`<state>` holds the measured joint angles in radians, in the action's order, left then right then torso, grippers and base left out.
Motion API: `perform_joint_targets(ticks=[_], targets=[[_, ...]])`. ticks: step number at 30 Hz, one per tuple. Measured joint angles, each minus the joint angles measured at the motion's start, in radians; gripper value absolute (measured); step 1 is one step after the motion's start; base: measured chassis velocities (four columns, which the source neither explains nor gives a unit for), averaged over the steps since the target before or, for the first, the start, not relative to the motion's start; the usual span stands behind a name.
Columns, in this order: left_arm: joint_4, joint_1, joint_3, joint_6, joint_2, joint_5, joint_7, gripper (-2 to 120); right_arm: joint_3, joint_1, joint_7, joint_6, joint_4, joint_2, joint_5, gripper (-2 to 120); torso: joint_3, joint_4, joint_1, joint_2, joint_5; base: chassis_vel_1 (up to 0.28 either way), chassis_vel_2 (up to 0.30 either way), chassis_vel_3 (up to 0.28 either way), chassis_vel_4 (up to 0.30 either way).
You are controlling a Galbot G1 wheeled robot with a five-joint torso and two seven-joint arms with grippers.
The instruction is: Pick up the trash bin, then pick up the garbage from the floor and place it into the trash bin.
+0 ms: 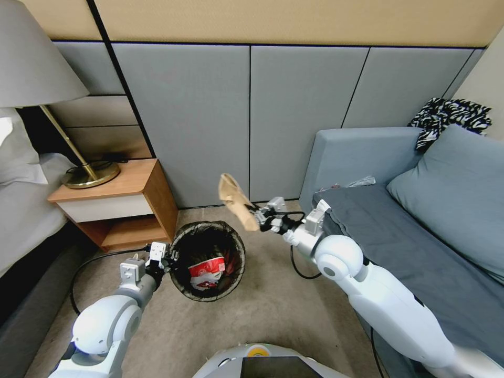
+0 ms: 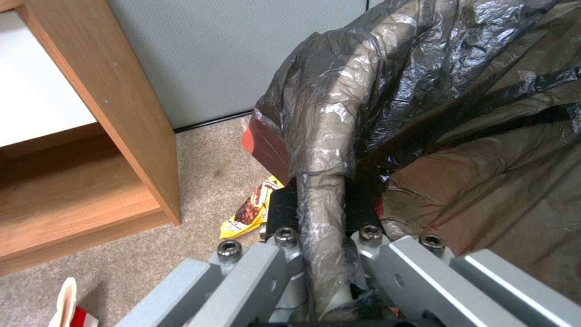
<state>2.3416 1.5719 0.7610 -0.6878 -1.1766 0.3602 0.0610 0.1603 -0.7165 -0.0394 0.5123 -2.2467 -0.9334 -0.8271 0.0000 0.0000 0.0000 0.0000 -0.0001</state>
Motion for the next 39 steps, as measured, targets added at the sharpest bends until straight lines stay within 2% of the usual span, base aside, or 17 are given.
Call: perform_joint_targets(ticks=[9, 24, 30, 32, 35, 36, 38, 39], targets=[[-0.002, -0.004, 0.001, -0.001, 0.001, 0.002, -0.001, 1, 0.096, 0.000, -0.021, 0.022, -0.001, -0.004, -0.001, 0, 0.000, -0.0001, 0.000, 0.000, 0.0000, 0.000, 0.000, 0.000, 0.000], [-0.004, -0.006, 0.002, -0.001, 0.000, 0.002, -0.001, 1, 0.151, -0.029, -0.047, 0.044, 0.026, -0.018, 0.046, 0, 0.000, 0.0000, 0.000, 0.000, 0.0000, 0.000, 0.000, 0.000, 0.000], [-0.004, -0.009, 0.002, -0.001, 0.002, 0.004, -0.001, 1, 0.159, -0.052, -0.064, 0.047, 0.031, -0.022, 0.070, 26, 0.000, -0.0001, 0.000, 0.000, 0.0001, 0.000, 0.000, 0.000, 0.000], [-0.004, -0.009, 0.002, -0.001, 0.002, 0.004, -0.001, 1, 0.161, -0.054, -0.066, 0.047, 0.032, -0.022, 0.074, 30, 0.000, -0.0001, 0.000, 0.000, 0.0000, 0.000, 0.000, 0.000, 0.000], [-0.004, -0.011, 0.001, -0.002, 0.001, 0.004, 0.000, 1, 0.164, -0.064, -0.067, 0.046, 0.039, -0.023, 0.091, 43, 0.000, -0.0001, 0.000, 0.000, 0.0000, 0.000, 0.000, 0.000, 0.000], [-0.004, -0.011, 0.001, -0.002, 0.001, 0.004, 0.000, 1, 0.164, -0.064, -0.067, 0.046, 0.039, -0.023, 0.091, 43, 0.000, -0.0001, 0.000, 0.000, 0.0000, 0.000, 0.000, 0.000, 0.000], [-0.005, -0.011, 0.002, -0.002, 0.001, 0.004, 0.000, 1, 0.164, -0.068, -0.069, 0.046, 0.039, -0.023, 0.095, 54, 0.000, -0.0001, 0.000, 0.000, 0.0001, 0.000, 0.000, 0.000, 0.000], [-0.005, -0.011, 0.002, -0.002, 0.001, 0.004, 0.000, 1, 0.164, -0.068, -0.069, 0.046, 0.039, -0.023, 0.095, 54, 0.000, -0.0001, 0.000, 0.000, 0.0001, 0.000, 0.000, 0.000, 0.000]])
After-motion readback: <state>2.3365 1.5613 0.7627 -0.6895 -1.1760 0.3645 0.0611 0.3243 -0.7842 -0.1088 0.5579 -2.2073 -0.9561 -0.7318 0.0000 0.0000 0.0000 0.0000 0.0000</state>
